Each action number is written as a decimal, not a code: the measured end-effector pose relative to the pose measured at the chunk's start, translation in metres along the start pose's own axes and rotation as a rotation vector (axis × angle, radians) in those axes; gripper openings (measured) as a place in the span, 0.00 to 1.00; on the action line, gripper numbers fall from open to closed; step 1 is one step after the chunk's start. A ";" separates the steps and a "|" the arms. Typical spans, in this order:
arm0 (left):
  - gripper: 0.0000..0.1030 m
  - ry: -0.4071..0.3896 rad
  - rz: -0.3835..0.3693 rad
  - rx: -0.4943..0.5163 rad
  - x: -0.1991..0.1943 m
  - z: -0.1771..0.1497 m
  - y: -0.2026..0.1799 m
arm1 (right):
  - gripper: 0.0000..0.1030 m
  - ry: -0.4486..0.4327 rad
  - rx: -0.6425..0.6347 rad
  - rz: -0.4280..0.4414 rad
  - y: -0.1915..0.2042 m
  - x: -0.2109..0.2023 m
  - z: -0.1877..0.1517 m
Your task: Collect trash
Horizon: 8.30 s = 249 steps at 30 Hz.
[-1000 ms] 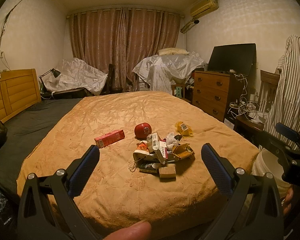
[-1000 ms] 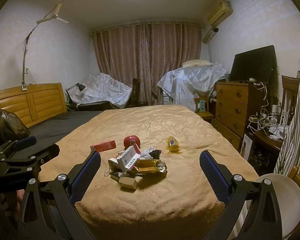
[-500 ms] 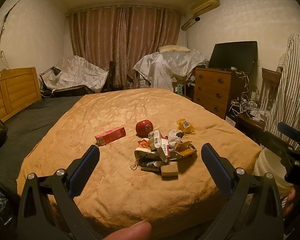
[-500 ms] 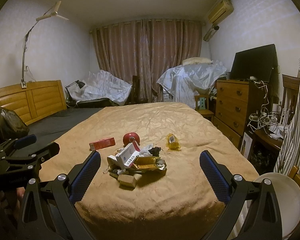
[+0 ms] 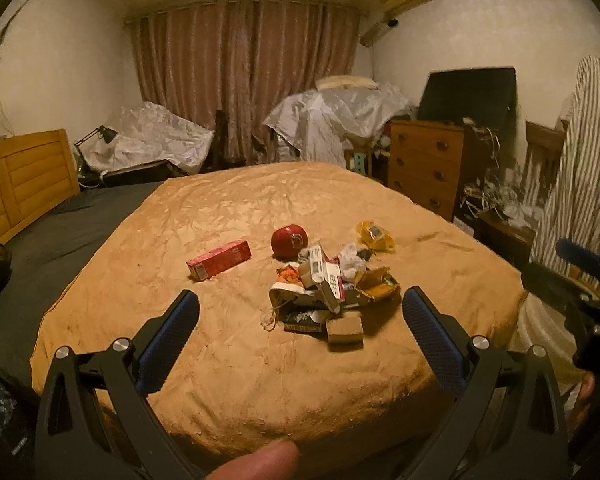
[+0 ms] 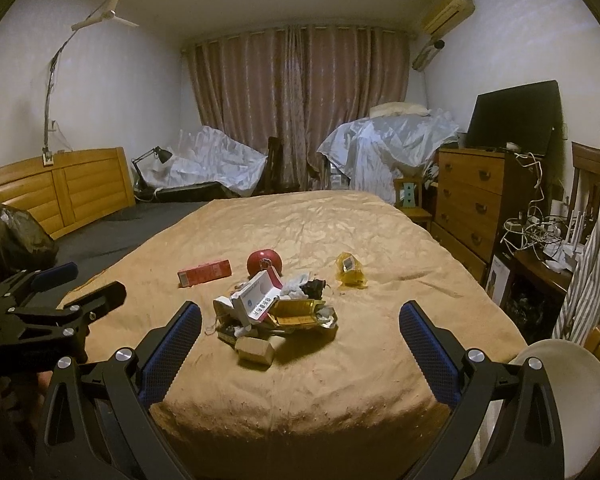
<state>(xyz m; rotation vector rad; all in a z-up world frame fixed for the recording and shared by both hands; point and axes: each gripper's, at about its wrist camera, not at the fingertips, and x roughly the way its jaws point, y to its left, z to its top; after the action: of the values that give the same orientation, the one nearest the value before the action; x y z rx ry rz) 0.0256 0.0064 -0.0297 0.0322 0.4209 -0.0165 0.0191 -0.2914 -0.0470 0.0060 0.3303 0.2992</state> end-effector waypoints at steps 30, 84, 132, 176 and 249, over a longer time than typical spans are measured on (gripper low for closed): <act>0.17 0.522 -0.226 -0.108 0.268 0.007 0.009 | 0.96 0.342 0.369 0.225 -0.064 0.162 -0.063; 0.57 0.485 0.027 0.034 0.218 -0.080 0.162 | 0.45 0.608 -0.344 0.350 0.074 0.297 -0.087; 0.52 0.024 0.090 -0.064 0.068 0.013 0.041 | 0.39 0.064 -0.058 0.089 0.045 0.143 0.026; 0.71 0.390 -0.006 -0.018 0.221 -0.071 0.099 | 0.41 0.152 0.005 0.115 0.008 0.141 -0.009; 0.40 0.262 -0.127 0.061 0.338 0.046 0.099 | 0.42 0.209 -0.031 0.131 0.026 0.246 0.000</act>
<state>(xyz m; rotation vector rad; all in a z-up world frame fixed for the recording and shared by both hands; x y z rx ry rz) 0.3555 0.1004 -0.1233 0.0684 0.6841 -0.1520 0.2337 -0.1949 -0.1238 -0.0348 0.5339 0.4361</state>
